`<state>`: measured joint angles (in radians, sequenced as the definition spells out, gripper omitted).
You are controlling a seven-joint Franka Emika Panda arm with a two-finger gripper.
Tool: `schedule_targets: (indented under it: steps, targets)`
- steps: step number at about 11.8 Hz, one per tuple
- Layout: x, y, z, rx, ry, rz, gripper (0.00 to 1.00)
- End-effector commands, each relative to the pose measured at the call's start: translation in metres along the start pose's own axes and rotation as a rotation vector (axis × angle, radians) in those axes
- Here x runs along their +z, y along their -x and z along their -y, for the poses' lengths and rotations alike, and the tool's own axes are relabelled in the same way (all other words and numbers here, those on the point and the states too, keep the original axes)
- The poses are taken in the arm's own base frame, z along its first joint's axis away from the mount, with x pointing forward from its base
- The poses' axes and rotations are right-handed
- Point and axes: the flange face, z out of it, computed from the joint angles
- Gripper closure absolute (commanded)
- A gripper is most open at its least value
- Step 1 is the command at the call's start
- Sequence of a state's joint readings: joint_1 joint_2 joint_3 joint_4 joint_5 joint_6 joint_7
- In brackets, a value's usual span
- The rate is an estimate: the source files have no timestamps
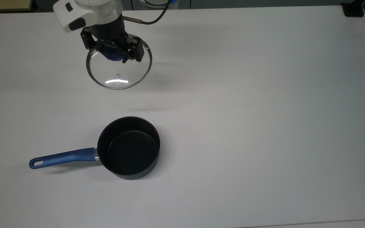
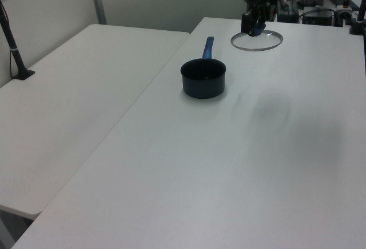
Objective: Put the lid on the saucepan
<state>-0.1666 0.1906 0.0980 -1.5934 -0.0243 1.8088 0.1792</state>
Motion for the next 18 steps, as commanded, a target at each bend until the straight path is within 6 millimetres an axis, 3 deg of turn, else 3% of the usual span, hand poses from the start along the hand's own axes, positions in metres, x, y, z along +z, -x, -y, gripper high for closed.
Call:
schedule_targets:
  steps: [1, 12, 18]
  targets:
    - [-0.011, 0.001, 0.0, 0.005, 0.019, 0.006, 0.56]
    - [-0.008, 0.001, -0.001, -0.001, 0.023, 0.01, 0.56]
    - [0.053, 0.029, -0.019, -0.127, 0.117, 0.151, 0.56]
